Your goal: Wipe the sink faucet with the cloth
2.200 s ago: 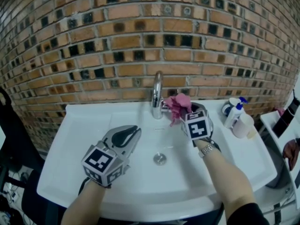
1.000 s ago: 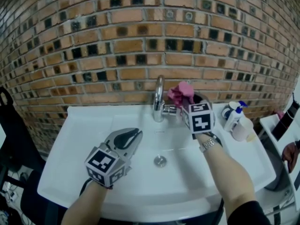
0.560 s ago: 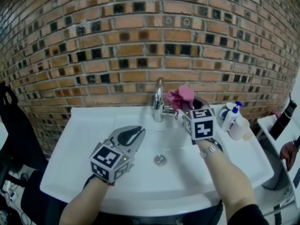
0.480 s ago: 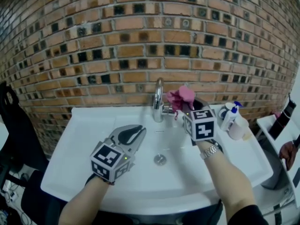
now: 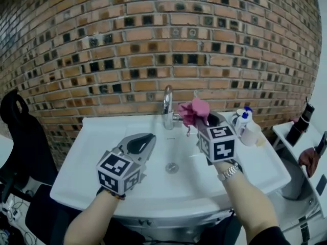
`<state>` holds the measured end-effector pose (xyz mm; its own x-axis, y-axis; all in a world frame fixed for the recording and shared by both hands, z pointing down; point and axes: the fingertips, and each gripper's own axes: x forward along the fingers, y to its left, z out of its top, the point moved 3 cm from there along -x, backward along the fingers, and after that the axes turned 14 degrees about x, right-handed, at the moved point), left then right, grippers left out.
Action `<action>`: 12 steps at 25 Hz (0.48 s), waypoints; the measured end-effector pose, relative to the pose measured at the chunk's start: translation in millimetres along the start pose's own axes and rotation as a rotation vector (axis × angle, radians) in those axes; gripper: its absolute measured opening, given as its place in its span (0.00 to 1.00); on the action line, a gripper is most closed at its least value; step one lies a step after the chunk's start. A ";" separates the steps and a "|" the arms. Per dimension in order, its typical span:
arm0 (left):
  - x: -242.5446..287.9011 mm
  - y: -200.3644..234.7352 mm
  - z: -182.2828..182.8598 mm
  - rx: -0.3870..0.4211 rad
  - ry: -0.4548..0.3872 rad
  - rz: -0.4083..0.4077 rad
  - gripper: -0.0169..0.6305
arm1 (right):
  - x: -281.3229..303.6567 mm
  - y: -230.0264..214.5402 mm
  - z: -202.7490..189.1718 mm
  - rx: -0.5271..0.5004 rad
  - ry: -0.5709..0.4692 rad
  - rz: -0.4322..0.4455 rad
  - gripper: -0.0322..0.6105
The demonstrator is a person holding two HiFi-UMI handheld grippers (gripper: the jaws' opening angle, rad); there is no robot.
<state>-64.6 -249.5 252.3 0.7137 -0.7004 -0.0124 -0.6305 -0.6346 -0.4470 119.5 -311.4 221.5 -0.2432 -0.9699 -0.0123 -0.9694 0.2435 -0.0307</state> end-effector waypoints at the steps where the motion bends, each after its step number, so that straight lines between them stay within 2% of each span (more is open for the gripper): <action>1: -3.5 -3.8 3.6 0.002 -0.005 0.002 0.08 | -8.3 2.7 1.0 0.002 -0.006 0.007 0.17; 12: -56.2 -62.7 31.3 -0.009 -0.037 0.006 0.05 | -113.3 44.0 -7.1 0.023 -0.021 0.062 0.17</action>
<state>-55.7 -160.2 253.0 0.7209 -0.6914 -0.0481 -0.6370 -0.6336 -0.4390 104.2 -190.8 228.7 -0.3016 -0.9528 -0.0358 -0.9515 0.3031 -0.0522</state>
